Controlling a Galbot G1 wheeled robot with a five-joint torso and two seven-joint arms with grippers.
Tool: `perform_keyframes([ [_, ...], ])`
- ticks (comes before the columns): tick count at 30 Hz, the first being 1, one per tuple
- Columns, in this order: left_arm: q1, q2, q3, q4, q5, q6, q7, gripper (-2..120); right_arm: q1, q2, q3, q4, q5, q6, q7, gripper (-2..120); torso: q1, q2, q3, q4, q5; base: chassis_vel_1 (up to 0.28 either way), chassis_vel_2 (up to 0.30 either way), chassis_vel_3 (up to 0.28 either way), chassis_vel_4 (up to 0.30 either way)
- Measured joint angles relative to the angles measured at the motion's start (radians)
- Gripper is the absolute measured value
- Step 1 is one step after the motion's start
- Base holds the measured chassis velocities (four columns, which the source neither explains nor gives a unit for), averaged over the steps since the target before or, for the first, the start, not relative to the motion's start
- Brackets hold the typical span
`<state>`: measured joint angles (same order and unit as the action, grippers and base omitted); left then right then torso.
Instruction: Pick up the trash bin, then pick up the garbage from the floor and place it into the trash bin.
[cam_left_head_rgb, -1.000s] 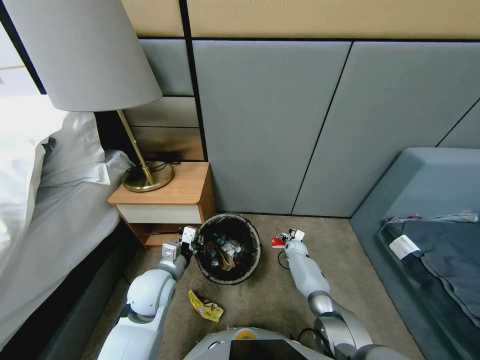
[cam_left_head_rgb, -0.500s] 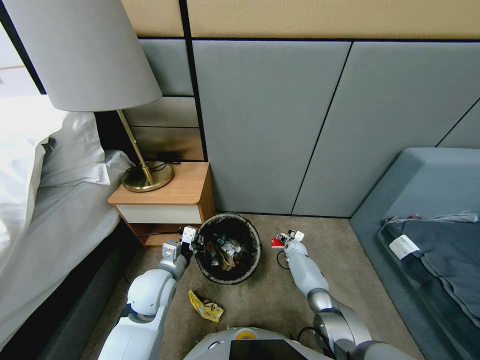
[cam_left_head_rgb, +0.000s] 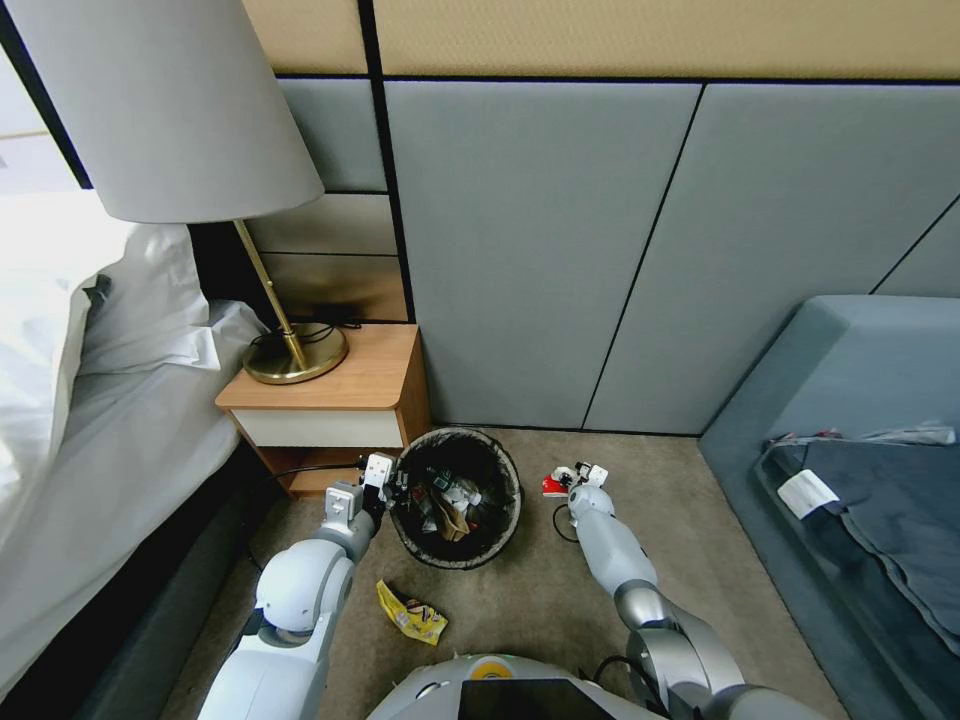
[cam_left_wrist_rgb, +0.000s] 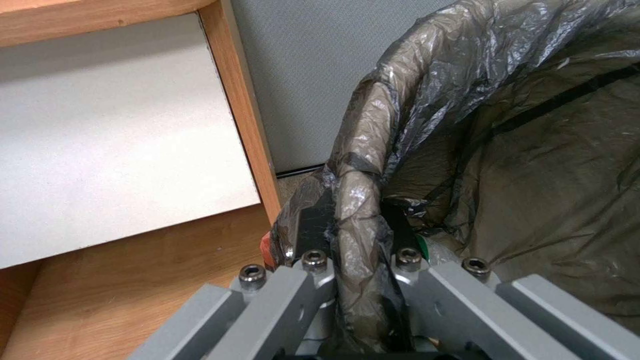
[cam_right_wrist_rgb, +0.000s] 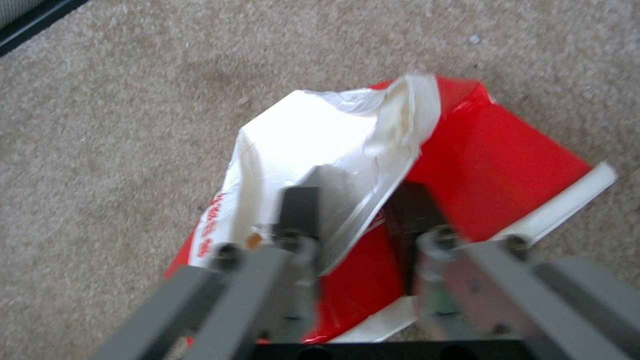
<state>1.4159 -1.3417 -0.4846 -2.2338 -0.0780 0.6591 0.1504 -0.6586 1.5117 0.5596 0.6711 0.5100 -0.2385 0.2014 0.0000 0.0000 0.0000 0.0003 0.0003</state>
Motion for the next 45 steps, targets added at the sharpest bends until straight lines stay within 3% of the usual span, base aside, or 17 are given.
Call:
perform_keyframes([
  [2, 0.002, -0.001, 0.0, -0.003, 0.002, 0.0, 0.0, 1, -0.001, 0.0, 0.0, 0.001, 0.0, 0.002, -0.001, 0, 0.0, 0.0, 0.0, 0.0, 0.0, 0.0, 0.0, 0.0, 0.0],
  [18, 0.013, -0.002, 0.002, -0.023, 0.004, 0.002, -0.002, 1, -0.047, -0.019, 0.0, 0.064, 0.01, 0.012, -0.002, 0, 0.0, 0.0, 0.0, -0.0001, 0.0, 0.0, 0.0, 0.0, 0.0],
  [23, 0.017, -0.002, 0.0, -0.025, 0.004, 0.003, -0.001, 1, -0.147, -0.055, 0.004, 0.226, 0.001, 0.001, -0.001, 0, 0.0, 0.0, 0.0, -0.0005, -0.0001, 0.0, 0.0, 0.0, 0.0],
  [28, 0.021, -0.003, 0.001, -0.029, 0.003, 0.003, -0.001, 1, -0.288, -0.108, 0.023, 0.504, -0.003, -0.061, -0.003, 0, 0.0, 0.0, 0.0, -0.0004, -0.0002, 0.0, 0.0, 0.0, 0.0],
  [37, 0.033, -0.002, 0.001, -0.042, 0.0, 0.003, -0.001, 1, -0.418, -0.195, 0.036, 0.786, 0.0, -0.067, -0.03, 0, 0.0, 0.0, 0.0, 0.0, -0.0003, 0.0, 0.0, 0.0, 0.0],
  [39, 0.039, -0.002, -0.001, -0.045, 0.0, 0.003, -0.003, 1, -0.486, -0.227, 0.042, 0.924, 0.011, -0.077, -0.046, 0, 0.0, 0.0, 0.0, -0.0004, 0.0004, 0.0, 0.0, 0.0, 0.0],
  [40, 0.039, -0.002, -0.001, -0.045, 0.0, 0.003, -0.003, 1, -0.486, -0.227, 0.042, 0.924, 0.011, -0.077, -0.046, 0, 0.0, 0.0, 0.0, -0.0004, 0.0004, 0.0, 0.0, 0.0, 0.0],
  [42, 0.044, -0.003, -0.002, -0.048, 0.0, 0.002, -0.003, 1, -0.545, -0.249, 0.048, 1.056, 0.022, -0.091, -0.054, 0, 0.0, 0.0, 0.0, -0.0003, -0.0012, 0.0, 0.0, 0.0, 0.0],
  [45, 0.047, -0.004, -0.001, -0.051, 0.001, 0.001, -0.003, 1, -0.608, -0.259, 0.048, 1.181, 0.035, -0.109, -0.058, 0, 0.0, 0.0, 0.0, -0.0003, 0.0001, 0.0, 0.0, 0.0, 0.0],
])
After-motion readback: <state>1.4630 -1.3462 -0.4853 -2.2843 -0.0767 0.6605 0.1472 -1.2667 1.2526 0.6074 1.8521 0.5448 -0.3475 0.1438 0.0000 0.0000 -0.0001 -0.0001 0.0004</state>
